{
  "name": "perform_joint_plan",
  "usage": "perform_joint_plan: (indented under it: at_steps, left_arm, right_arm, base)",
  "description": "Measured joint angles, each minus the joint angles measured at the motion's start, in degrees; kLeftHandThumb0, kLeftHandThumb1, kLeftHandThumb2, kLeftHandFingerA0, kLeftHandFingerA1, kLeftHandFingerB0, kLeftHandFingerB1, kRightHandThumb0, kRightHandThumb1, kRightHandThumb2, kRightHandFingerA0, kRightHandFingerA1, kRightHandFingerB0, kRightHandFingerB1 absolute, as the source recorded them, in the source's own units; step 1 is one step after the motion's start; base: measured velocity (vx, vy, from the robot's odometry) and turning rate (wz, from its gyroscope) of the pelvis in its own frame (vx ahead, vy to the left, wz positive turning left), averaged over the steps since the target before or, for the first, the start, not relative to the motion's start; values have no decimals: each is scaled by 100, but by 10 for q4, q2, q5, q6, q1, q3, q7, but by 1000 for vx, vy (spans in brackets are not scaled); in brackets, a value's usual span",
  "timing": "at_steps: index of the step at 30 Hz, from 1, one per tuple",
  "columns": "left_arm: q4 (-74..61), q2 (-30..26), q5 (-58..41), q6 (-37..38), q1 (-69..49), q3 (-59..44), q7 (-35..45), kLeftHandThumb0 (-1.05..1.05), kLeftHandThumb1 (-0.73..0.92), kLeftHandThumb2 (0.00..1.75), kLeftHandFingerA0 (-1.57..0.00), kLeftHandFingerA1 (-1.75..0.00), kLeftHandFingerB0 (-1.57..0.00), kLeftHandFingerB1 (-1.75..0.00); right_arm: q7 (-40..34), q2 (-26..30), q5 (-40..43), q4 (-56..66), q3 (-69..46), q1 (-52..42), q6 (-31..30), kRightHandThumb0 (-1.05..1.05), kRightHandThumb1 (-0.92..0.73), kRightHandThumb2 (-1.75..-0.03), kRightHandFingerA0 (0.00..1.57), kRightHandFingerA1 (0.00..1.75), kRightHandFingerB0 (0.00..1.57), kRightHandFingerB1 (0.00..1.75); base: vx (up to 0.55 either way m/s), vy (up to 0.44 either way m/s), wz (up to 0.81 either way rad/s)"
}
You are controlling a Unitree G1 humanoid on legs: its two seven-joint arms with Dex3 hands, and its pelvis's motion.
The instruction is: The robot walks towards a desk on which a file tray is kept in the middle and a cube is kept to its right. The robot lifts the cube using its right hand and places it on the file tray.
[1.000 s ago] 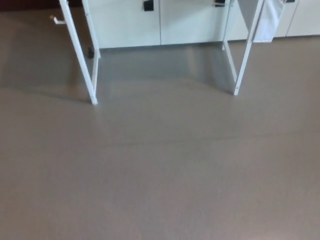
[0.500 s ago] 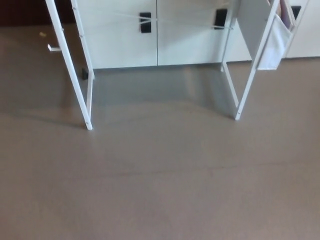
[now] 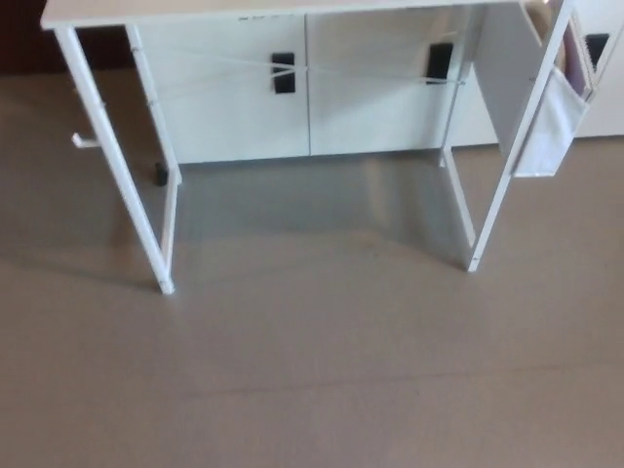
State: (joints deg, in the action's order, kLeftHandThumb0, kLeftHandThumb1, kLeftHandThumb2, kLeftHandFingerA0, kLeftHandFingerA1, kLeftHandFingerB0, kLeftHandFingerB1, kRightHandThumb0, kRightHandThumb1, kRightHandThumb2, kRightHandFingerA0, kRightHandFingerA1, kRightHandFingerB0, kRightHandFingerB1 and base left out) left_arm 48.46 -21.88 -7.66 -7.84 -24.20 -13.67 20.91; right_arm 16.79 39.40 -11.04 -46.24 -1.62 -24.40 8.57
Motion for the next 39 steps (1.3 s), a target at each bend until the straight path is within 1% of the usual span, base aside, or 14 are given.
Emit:
perform_joint_plan:
  at_steps: [3,6,7,9,11,12,17,18,22,25,29,30,32,39]
  left_arm:
    - [-11,-9,4,5,3,6,3,-80,86,68,-10,-41,-4,-19]
    - [-6,-11,4,8,6,3,5,-80,66,102,-4,-44,0,-25]
    - [-3,-11,3,11,5,0,6,-86,68,107,-12,-53,0,-29]
    - [5,-12,5,15,4,0,6,-82,71,96,-10,-50,-1,-26]
    - [19,-13,10,19,2,9,3,-82,70,107,-8,-51,-4,-32]
    - [27,-14,11,22,3,12,2,-85,70,106,-10,-52,-1,-31]
    - [43,-12,13,36,11,10,1,-77,66,105,-6,-51,-1,-37]
    - [42,-11,12,39,15,9,1,-77,85,66,-10,-42,-5,-28]
    - [50,-11,13,42,17,8,1,-83,68,105,-15,-55,0,-33]
    - [53,-11,13,43,19,7,-1,-79,86,66,-10,-43,-5,-25]
    - [12,-10,14,41,3,7,-5,-39,49,108,-2,-51,0,-49]
    - [2,-9,15,37,4,8,-8,-82,65,103,-12,-53,-3,-44]
    - [-12,-11,15,36,6,6,-8,-39,50,109,-2,-50,0,-49]
    - [-29,-16,20,37,-8,9,-10,-77,91,70,-20,-44,-6,-25]
  right_arm:
    - [2,1,0,8,4,3,-5,-96,-83,-65,15,52,0,34]
    - [4,1,0,21,6,-1,-15,-105,-70,-109,18,62,2,28]
    - [3,1,-1,26,6,-7,-18,-101,-84,-65,20,67,1,37]
    - [1,2,-5,50,10,-25,-26,-105,-70,-108,9,50,0,22]
    - [6,3,-5,46,12,-24,-31,-97,-83,-65,19,53,0,32]
    - [8,3,-5,45,11,-25,-34,-96,-66,-105,7,48,0,29]
    - [10,0,0,47,4,-26,-35,-102,-70,-108,25,56,0,25]
    - [7,5,-1,49,1,-28,-35,-105,-71,-110,25,63,0,27]
    - [11,11,3,61,-5,-23,-42,-98,-72,-62,15,48,0,30]
    - [20,9,8,41,-7,-4,-46,-105,-67,-102,11,59,2,16]
    - [24,0,14,21,-13,3,-46,-102,-63,-97,17,52,4,26]
    - [26,-2,16,16,-13,6,-47,-99,-60,-92,17,55,4,26]
    - [32,-9,24,17,-22,5,-46,-100,-61,-95,22,55,3,22]
    - [40,-12,27,14,-21,0,-43,-103,-61,-96,27,52,5,22]
  base:
    - [276,3,-29]
    - [269,116,3]
    - [253,134,13]
    - [268,53,10]
    - [229,-11,9]
    - [296,-92,15]
    - [416,-115,-3]
    - [280,-118,24]
    - [250,-72,-2]
    - [189,41,-10]
    - [285,155,-17]
    - [283,396,50]
    - [258,379,-34]
    - [183,62,5]
